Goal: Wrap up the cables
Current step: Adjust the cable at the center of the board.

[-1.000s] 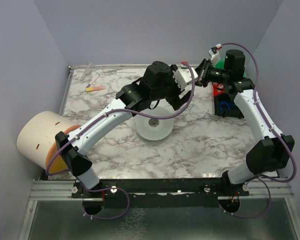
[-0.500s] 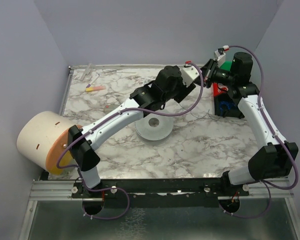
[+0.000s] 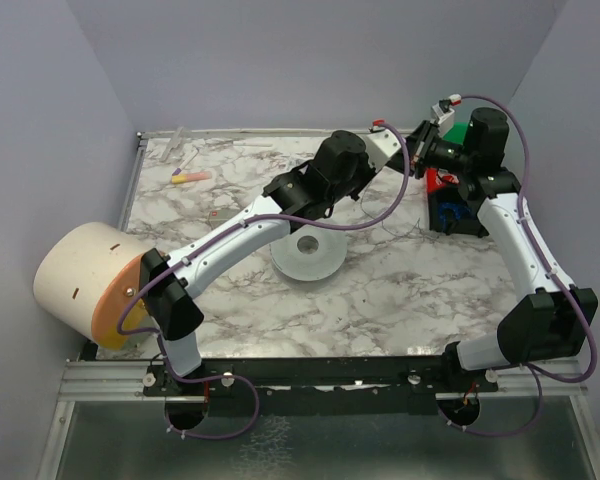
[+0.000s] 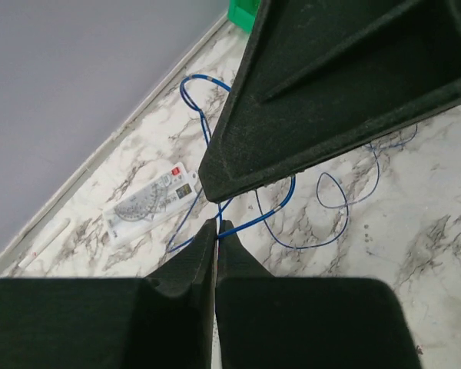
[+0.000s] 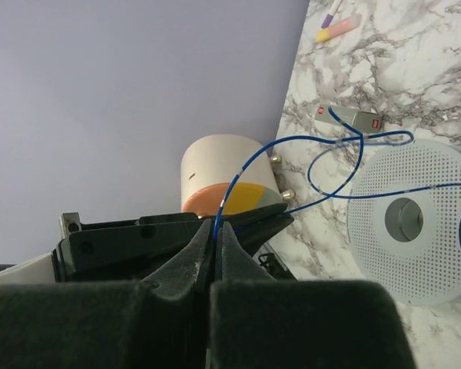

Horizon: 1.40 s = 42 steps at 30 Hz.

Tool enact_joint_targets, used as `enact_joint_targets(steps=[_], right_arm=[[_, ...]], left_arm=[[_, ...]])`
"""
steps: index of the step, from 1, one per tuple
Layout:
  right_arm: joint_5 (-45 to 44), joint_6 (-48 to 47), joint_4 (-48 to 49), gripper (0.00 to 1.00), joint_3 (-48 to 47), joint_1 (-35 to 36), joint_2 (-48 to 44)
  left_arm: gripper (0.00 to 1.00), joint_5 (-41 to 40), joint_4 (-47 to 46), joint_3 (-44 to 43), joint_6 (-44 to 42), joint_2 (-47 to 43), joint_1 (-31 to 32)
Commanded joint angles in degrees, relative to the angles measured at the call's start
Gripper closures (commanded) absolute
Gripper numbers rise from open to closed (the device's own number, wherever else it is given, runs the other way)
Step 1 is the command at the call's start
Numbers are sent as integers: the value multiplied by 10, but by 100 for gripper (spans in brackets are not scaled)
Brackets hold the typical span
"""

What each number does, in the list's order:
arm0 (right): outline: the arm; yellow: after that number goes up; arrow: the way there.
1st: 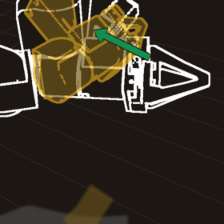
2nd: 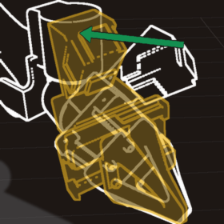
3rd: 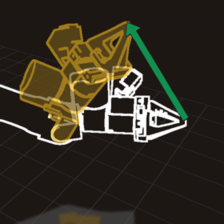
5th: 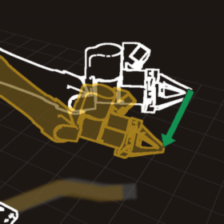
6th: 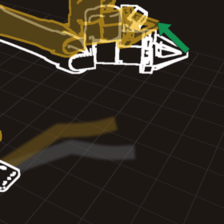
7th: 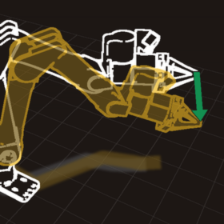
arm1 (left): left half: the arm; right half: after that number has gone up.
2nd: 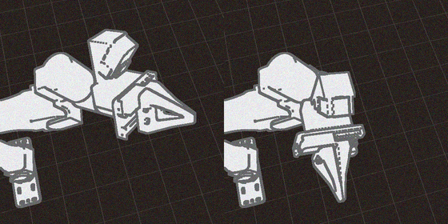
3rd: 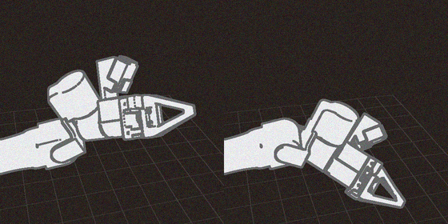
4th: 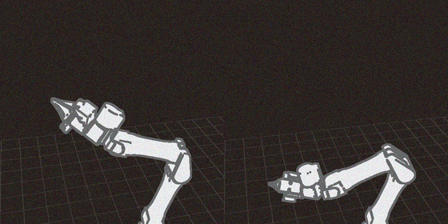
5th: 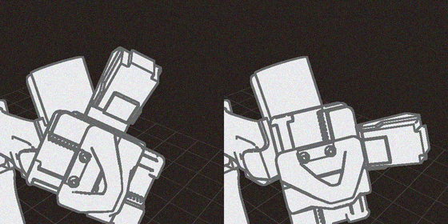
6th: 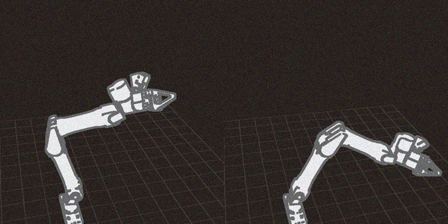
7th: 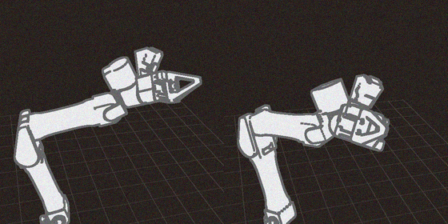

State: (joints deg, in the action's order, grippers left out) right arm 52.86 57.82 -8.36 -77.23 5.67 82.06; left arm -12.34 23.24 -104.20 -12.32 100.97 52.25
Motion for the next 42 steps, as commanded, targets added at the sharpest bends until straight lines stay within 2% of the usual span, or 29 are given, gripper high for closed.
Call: enact_joint_targets(steps=[1, 2, 3, 7, 10, 13, 16, 23, 25, 30, 34, 42], right_arm=[[17, -8, 8, 99, -6, -9, -4], [19, -16, 3, 99, -12, -13, 0], [22, -32, -1, 93, -20, -17, 3], [7, -159, -93, 53, -79, -25, 11], [8, -287, -162, 37, -114, -24, 14], [10, -405, -204, 34, -107, -24, 8], [16, -484, -174, 34, -47, -24, -20], [-12, -626, 61, 35, 148, 3, -117], [-41, -649, 104, 35, 168, 25, -118], [-117, -669, 112, 33, 127, 82, -61], [-133, -650, 150, 33, 117, 100, -16], [-155, -669, 159, 33, 116, 133, 40]], left_arm=[[100, 10, -1, -19, 0, -1, 2], [100, 12, 0, -17, -3, -5, 2], [100, 13, 2, -14, -5, -8, 2], [100, -3, 5, 4, -13, -29, 1], [100, -13, 7, 18, -7, -48, -9], [100, 11, 8, 32, 18, -65, -37], [100, 52, 13, 40, 47, -77, -67], [100, 145, 29, 50, 100, -87, -123], [100, 157, 28, 57, 103, -92, -127], [100, 188, 23, 71, 111, -104, -134], [100, 210, 17, 80, 120, -110, -140], [100, 247, 6, 89, 148, -115, -157]])
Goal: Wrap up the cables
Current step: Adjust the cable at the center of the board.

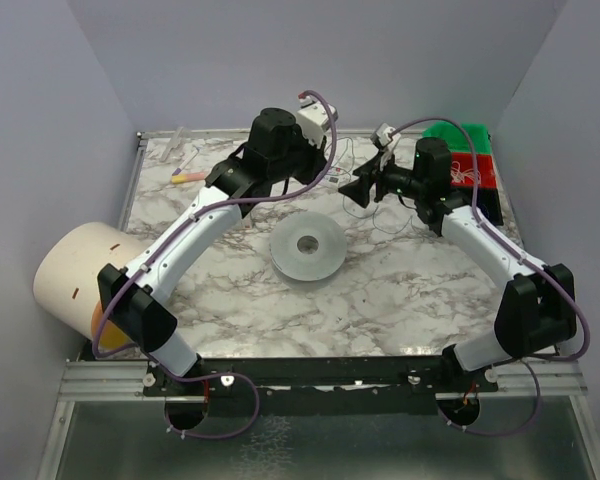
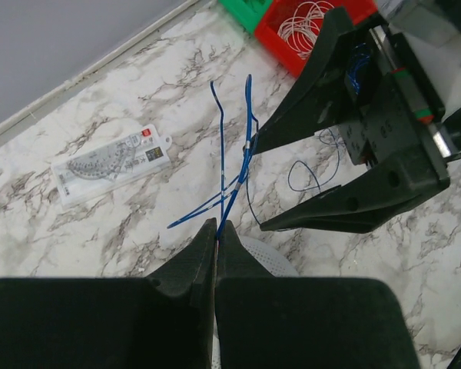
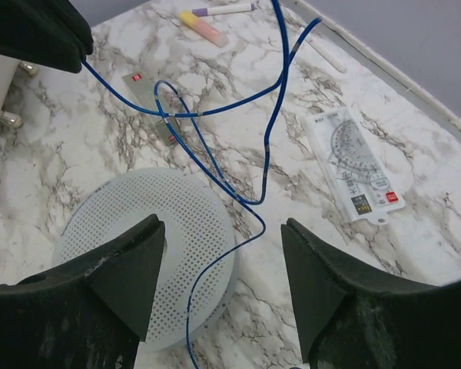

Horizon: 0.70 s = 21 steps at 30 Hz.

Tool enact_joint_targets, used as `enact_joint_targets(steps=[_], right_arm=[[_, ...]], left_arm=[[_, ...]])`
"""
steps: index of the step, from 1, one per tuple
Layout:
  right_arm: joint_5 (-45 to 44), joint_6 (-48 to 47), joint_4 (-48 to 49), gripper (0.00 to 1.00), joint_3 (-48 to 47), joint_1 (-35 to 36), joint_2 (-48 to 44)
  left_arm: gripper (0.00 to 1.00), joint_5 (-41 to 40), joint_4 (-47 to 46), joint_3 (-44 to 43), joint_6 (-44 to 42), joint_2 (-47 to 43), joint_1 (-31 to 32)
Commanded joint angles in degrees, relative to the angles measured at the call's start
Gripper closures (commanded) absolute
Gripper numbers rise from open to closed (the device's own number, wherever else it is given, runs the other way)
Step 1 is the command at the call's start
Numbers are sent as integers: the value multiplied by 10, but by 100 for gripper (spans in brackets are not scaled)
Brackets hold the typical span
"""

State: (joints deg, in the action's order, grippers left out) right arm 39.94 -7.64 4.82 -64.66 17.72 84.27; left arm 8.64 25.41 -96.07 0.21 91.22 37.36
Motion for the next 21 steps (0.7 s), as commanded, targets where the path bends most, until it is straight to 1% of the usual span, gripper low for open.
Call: enact_joint_targets(steps=[1, 6, 7, 8, 11, 12, 16, 19, 21], right_arm=[[-29, -11, 33, 35, -9, 13, 22], [-47, 3, 63, 49, -3, 14, 33], [-52, 8, 71, 54, 0, 15, 34], [-57, 11, 77, 62, 1, 15, 34], [-82, 12, 82, 94, 6, 14, 30], [-100, 11, 84, 99, 8, 15, 26], [-201, -4, 94, 100, 22, 15, 4], [-274, -12, 101, 100, 27, 14, -14], [-305, -17, 98, 100, 22, 14, -17]], left_arm=[[100, 40, -17, 8, 23, -16, -9], [100, 56, -18, 8, 32, -15, -16], [100, 59, -18, 9, 35, -15, -18], [100, 62, -18, 9, 37, -15, -20], [100, 72, -19, 12, 42, -15, -29], [100, 76, -19, 14, 43, -16, -34], [100, 87, -5, 15, 41, -17, -46], [100, 100, 32, 3, 28, -10, -52], [100, 115, 63, -10, 18, -1, -53]])
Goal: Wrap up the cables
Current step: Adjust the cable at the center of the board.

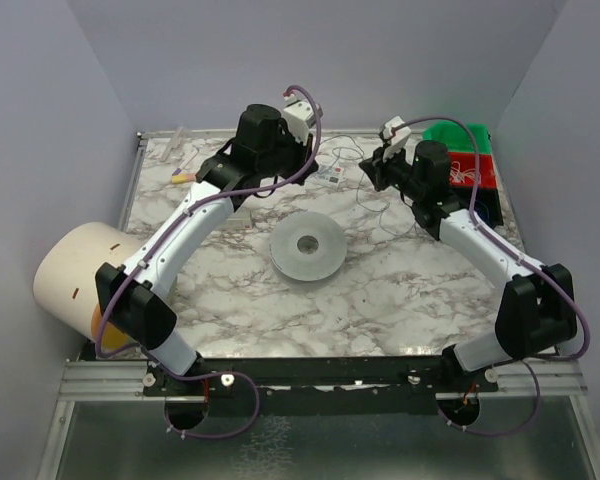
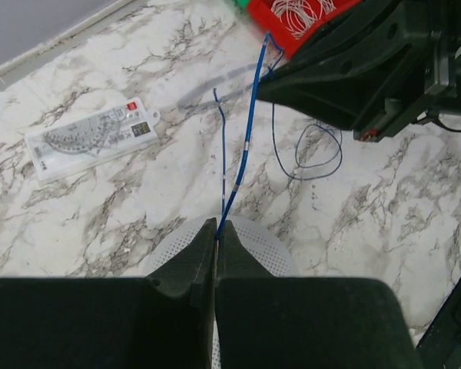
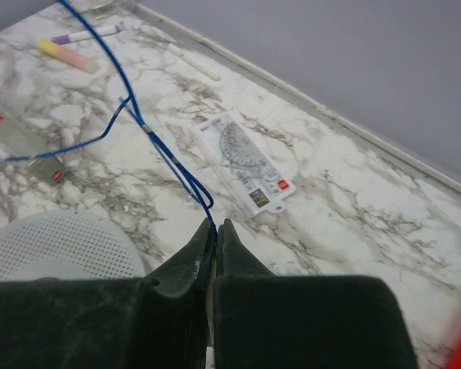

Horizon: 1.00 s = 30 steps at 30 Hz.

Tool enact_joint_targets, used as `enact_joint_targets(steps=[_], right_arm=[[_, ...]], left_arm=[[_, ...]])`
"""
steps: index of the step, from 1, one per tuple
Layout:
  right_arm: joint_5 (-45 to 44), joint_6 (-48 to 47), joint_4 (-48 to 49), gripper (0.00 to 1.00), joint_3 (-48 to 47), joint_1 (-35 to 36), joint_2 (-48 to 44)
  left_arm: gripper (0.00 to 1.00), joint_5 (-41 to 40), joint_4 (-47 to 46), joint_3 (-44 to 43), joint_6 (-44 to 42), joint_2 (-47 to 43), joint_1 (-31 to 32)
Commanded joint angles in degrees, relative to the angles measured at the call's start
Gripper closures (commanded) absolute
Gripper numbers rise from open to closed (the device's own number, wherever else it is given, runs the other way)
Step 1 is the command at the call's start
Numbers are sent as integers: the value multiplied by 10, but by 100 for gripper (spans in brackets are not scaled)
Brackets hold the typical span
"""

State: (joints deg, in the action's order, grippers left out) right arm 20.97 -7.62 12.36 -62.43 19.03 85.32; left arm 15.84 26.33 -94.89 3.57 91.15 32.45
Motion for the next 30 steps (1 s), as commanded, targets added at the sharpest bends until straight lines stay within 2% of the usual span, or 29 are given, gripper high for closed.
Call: enact_joint_targets(steps=[1, 3, 8, 11, 15, 17, 22, 27, 28, 29, 30], right_arm=[[-126, -18, 20, 100, -4, 0, -28], [-134, -16, 18, 100, -8, 1, -28], [-143, -14, -6, 100, -29, 1, -24], [-54, -48, -68, 99, -51, 1, -25], [110, -112, -195, 99, -64, 1, -46], [158, -140, -248, 99, -59, 1, -61], [199, -226, -365, 100, -66, 4, -79], [207, -242, -352, 99, -32, 4, -143], [208, -236, -341, 96, -28, 4, -158], [208, -225, -328, 84, -24, 4, -171], [208, -216, -315, 67, -22, 4, -190]], left_arm=[[100, 49, 70, -29, -22, 3, -4], [100, 53, 93, -40, -32, 12, -4], [100, 0, 127, -54, -55, 16, -4], [100, -74, 121, -59, -50, 12, -4], [100, -227, 99, -75, -38, 9, -5], [100, -265, 91, -85, -38, 8, -14], [100, -297, 84, -115, -27, 10, -42], [100, -359, 89, -107, -29, 16, -52], [100, -376, 92, -101, -31, 17, -54], [100, -388, 95, -96, -33, 19, -55], [100, -401, 98, -90, -33, 21, -56]])
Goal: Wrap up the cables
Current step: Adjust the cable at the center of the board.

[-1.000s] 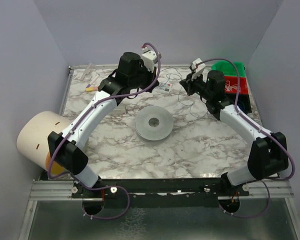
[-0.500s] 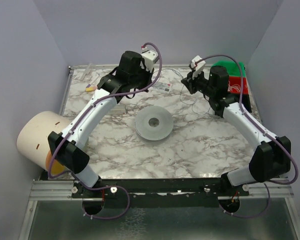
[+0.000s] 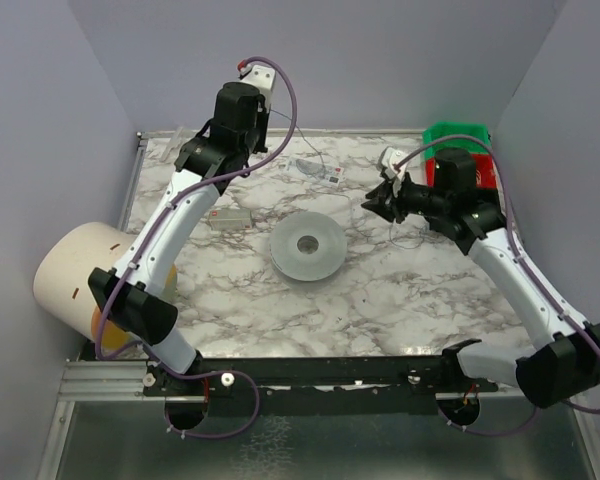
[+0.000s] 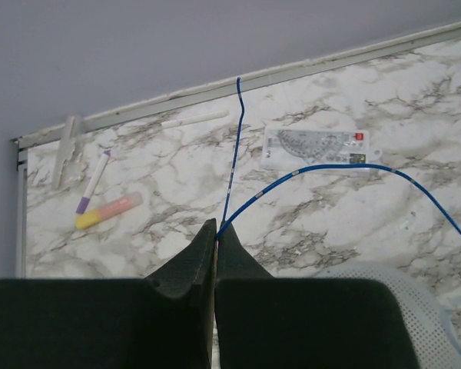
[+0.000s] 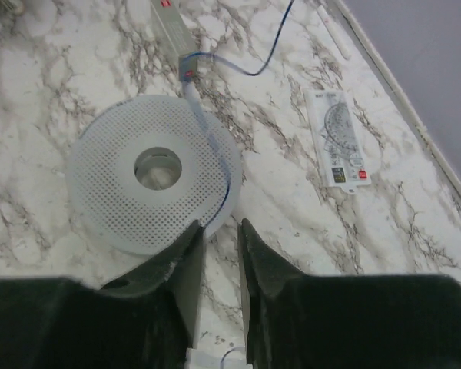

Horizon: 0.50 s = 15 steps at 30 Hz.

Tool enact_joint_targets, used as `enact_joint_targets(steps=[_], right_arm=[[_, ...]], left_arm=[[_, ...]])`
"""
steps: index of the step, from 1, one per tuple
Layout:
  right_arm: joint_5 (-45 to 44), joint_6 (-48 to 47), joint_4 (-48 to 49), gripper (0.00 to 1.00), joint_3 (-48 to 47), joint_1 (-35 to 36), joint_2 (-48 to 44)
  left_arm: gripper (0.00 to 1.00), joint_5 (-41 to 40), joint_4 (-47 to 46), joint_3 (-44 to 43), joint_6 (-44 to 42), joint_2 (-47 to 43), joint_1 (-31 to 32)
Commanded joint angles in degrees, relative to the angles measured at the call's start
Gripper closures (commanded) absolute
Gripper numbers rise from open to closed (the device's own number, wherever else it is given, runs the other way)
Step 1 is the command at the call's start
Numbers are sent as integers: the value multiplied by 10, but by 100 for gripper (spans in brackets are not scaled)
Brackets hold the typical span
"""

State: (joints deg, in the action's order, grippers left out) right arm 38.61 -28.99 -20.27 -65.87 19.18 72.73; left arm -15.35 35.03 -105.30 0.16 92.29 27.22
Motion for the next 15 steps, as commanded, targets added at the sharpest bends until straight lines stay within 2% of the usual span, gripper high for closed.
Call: enact_joint_targets(steps=[1, 2, 3, 4, 7, 10, 13, 15], right_arm=[[33, 5, 22, 51, 14, 3, -79], [32, 14, 36, 37, 18, 3, -93], [25, 26, 51, 27, 22, 2, -108], [14, 32, 59, 23, 23, 2, -118], [-43, 15, 31, 15, 18, 2, -132], [-141, -25, -7, 7, 28, 2, -134], [-215, -79, -88, 5, 27, 2, -120], [-283, -89, -101, 4, 46, -1, -110]], left_arm=[[100, -99, 13, 22, 1, 10, -4], [100, -110, 13, 30, -12, 10, -4], [100, -119, 14, 37, -15, 9, -5], [100, -121, 14, 44, -16, 7, -7], [100, -119, 13, 56, -16, -6, -16], [100, -120, 12, 52, -17, -27, -24], [100, -129, 4, 48, -23, -48, -34], [100, -141, -3, 50, -28, -57, -39]])
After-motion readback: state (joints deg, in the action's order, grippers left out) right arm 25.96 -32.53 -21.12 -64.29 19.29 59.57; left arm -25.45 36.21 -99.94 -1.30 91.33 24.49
